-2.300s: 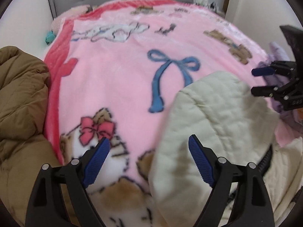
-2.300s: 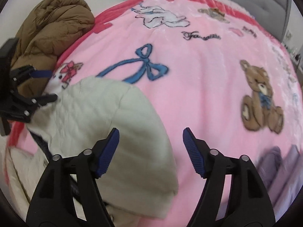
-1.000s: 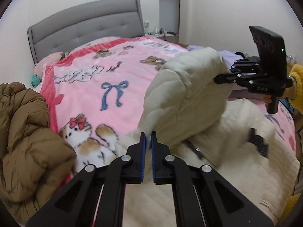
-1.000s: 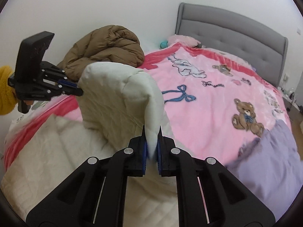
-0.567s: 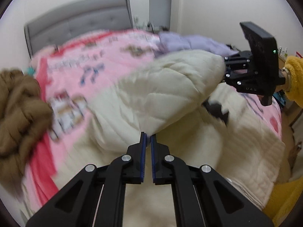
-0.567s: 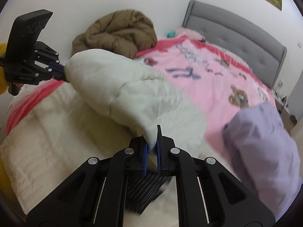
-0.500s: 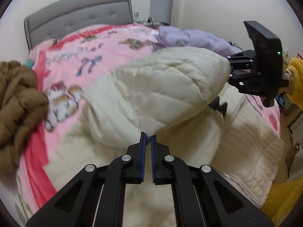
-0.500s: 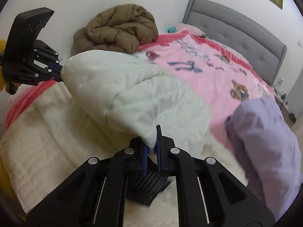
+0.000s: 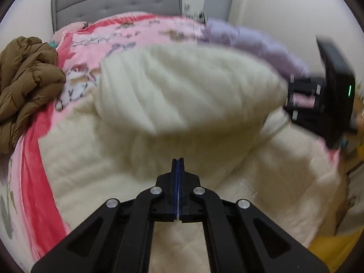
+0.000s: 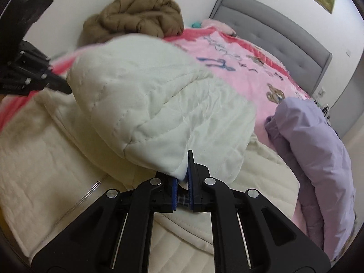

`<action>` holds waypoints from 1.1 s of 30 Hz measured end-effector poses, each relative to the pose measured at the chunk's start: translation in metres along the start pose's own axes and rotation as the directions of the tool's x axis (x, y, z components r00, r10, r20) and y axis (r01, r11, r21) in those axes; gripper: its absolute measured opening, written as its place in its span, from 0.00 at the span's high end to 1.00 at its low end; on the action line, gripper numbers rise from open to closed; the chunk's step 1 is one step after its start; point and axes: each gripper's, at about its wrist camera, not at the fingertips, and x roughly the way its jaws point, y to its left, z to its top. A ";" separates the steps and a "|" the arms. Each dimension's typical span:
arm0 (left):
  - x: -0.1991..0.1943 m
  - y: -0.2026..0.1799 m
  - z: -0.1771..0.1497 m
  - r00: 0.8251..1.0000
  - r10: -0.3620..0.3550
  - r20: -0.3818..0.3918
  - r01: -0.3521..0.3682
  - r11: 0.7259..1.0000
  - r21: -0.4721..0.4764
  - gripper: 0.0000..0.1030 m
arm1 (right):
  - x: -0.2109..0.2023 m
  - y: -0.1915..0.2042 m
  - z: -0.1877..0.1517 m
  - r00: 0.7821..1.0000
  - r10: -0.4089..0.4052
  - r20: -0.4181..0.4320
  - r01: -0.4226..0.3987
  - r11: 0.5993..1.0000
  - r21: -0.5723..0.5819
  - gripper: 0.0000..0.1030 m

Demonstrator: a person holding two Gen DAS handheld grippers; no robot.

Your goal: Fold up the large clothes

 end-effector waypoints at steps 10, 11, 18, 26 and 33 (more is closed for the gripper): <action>-0.027 0.019 0.014 0.999 0.016 0.052 -0.013 0.998 -0.057 0.92 | 0.012 -0.017 0.001 0.996 0.054 -0.072 -0.047 0.993 0.104 0.81; -0.037 0.024 0.026 0.998 -0.001 0.067 0.005 0.998 -0.059 0.92 | 0.011 -0.019 0.004 0.994 0.057 -0.088 -0.047 0.993 0.111 0.77; -0.058 0.026 0.111 0.961 -0.100 0.258 0.095 0.995 0.030 0.57 | -0.020 -0.024 0.019 0.990 0.112 -0.085 -0.105 0.991 0.082 0.41; 0.041 0.045 0.123 0.970 -0.225 0.093 0.237 0.961 -0.144 0.58 | -0.034 -0.040 0.043 1.000 0.006 0.026 -0.009 0.996 0.092 0.37; 0.019 0.054 0.105 0.962 -0.253 0.103 0.271 0.930 -0.249 0.58 | 0.004 -0.008 0.074 0.997 -0.007 0.081 0.035 0.937 -0.348 0.35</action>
